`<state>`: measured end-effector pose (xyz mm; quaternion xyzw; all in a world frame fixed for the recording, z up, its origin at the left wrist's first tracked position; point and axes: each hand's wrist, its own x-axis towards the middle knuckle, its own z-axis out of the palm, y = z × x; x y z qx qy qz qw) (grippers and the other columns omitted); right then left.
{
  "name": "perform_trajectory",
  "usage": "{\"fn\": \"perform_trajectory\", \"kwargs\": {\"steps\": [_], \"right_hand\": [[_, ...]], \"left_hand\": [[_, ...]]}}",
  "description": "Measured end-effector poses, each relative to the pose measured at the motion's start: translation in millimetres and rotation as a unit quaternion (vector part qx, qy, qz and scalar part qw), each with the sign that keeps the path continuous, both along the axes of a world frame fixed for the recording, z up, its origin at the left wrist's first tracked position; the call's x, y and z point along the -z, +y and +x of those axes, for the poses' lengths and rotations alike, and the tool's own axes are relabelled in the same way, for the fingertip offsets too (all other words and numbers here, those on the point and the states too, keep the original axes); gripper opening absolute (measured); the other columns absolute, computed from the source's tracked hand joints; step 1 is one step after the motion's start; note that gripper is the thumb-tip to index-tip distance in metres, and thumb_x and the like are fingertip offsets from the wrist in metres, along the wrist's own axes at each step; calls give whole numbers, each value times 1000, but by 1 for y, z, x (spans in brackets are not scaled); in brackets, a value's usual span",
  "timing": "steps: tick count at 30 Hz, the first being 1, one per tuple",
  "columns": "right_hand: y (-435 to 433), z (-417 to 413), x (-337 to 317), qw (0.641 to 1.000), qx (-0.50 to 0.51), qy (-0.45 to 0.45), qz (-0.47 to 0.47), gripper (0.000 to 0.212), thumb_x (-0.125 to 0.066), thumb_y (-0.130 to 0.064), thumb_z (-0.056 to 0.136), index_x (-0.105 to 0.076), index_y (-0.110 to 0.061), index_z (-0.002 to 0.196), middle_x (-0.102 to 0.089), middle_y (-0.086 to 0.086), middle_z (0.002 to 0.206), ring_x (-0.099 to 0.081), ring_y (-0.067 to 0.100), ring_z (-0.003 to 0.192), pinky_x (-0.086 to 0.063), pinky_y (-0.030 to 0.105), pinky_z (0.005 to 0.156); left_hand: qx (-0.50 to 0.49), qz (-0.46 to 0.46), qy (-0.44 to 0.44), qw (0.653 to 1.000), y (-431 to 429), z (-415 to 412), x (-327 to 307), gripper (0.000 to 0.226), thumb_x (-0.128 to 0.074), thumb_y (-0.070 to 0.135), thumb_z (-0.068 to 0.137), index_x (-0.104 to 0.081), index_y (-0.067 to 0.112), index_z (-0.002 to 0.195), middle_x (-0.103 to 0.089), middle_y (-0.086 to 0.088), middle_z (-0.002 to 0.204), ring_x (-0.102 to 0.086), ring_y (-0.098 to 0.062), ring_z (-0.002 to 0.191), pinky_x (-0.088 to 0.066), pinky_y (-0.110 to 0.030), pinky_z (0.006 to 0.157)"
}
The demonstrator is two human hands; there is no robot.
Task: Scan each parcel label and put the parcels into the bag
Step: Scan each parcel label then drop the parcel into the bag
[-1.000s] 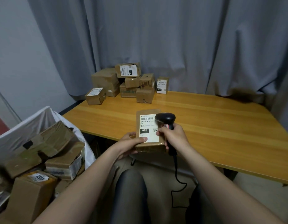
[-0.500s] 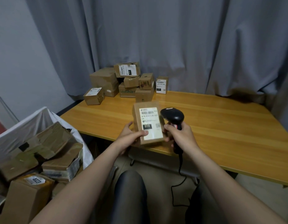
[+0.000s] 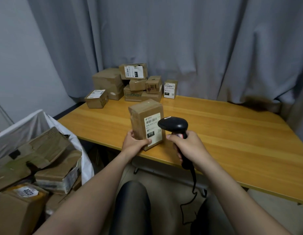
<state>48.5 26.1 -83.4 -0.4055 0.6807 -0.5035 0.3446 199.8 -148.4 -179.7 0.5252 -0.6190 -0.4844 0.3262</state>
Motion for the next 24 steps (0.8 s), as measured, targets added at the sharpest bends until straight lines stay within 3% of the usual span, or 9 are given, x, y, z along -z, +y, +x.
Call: {"fn": "perform_trajectory", "kwargs": {"steps": [19,24], "right_hand": [[9,-2,-4,999,-4,-48,-5,24,-70,-21,97,-57,-10,80,-52,4,56,-43,19,41,-38,27,42],[6,-1,-13,999,14,-49,-17,17,-71,-24,97,-63,-8,95,-57,4,62,-48,18,45,-43,30,45]], "left_hand": [[-2,15,-19,1000,-4,0,1,105,-97,37,65,-40,17,151,-56,1,146,-54,-17,130,-44,-31,106],[1,39,-14,999,6,12,-14,100,-96,37,66,-42,14,147,-58,-3,144,-58,-20,125,-49,-33,101]]}}
